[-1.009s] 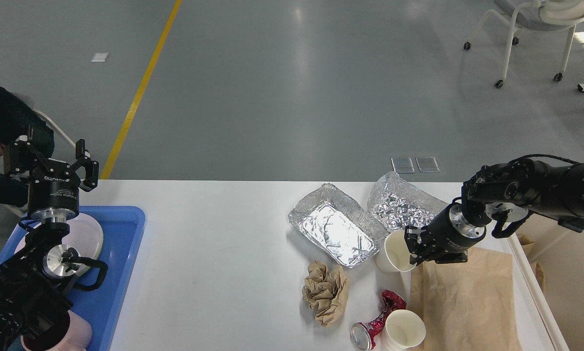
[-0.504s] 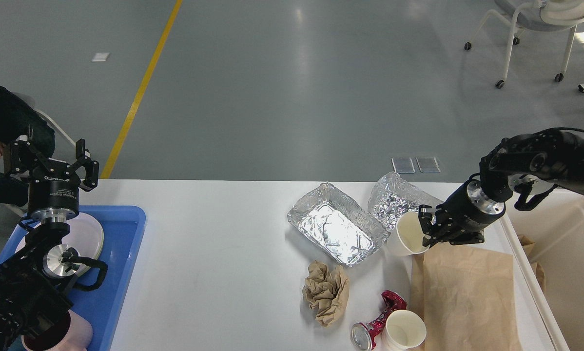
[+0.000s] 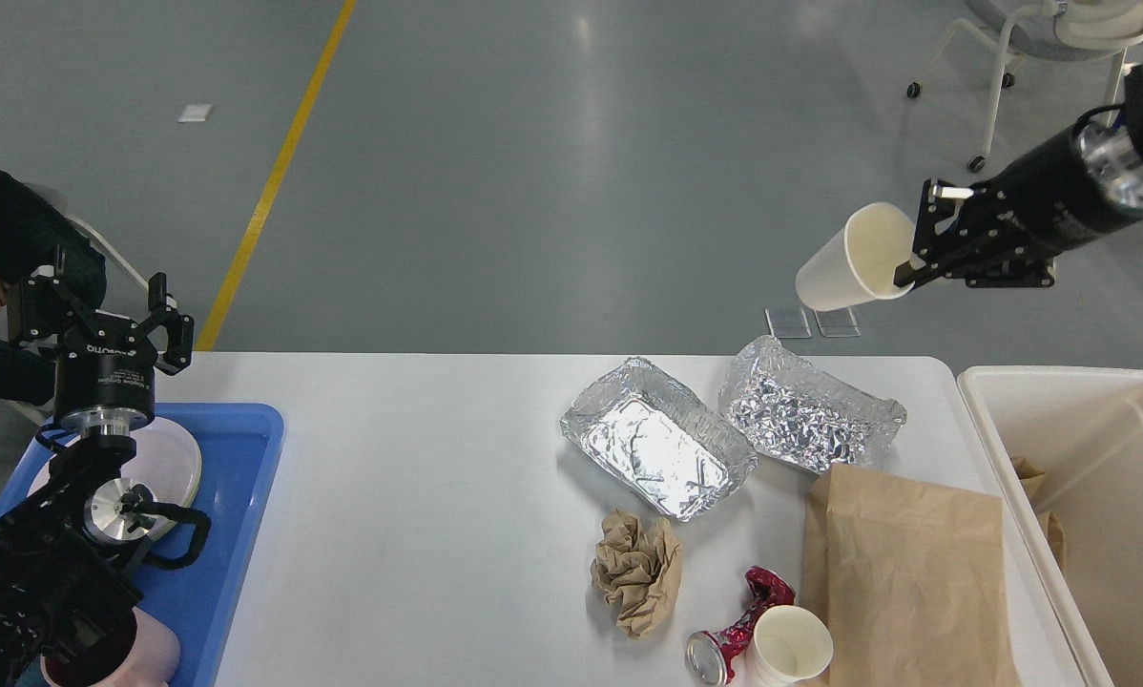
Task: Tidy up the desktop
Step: 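Lift the paper cup and drop it into the white bin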
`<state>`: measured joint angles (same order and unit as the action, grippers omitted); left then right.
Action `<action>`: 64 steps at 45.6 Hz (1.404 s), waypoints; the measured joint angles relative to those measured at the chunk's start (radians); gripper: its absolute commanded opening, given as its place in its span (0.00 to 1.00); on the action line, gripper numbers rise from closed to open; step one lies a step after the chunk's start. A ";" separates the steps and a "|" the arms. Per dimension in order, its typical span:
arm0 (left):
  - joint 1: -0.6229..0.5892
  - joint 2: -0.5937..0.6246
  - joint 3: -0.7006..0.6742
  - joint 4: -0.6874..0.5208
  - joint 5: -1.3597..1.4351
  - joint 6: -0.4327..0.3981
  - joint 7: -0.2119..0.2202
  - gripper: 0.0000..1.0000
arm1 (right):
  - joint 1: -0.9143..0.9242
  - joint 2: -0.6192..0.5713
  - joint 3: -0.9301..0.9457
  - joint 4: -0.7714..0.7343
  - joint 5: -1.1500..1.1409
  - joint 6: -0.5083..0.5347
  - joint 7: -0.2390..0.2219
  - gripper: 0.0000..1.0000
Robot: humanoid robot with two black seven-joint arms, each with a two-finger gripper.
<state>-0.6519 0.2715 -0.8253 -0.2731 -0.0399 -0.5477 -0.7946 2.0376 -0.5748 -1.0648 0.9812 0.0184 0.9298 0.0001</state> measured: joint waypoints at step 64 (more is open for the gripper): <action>0.000 0.000 0.000 0.000 0.000 0.000 0.000 0.97 | -1.126 -0.027 0.152 -0.647 0.114 -0.721 -0.006 0.19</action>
<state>-0.6519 0.2715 -0.8253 -0.2731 -0.0399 -0.5477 -0.7946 0.9119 -0.6018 -0.9126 0.3341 0.1319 0.2083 -0.0060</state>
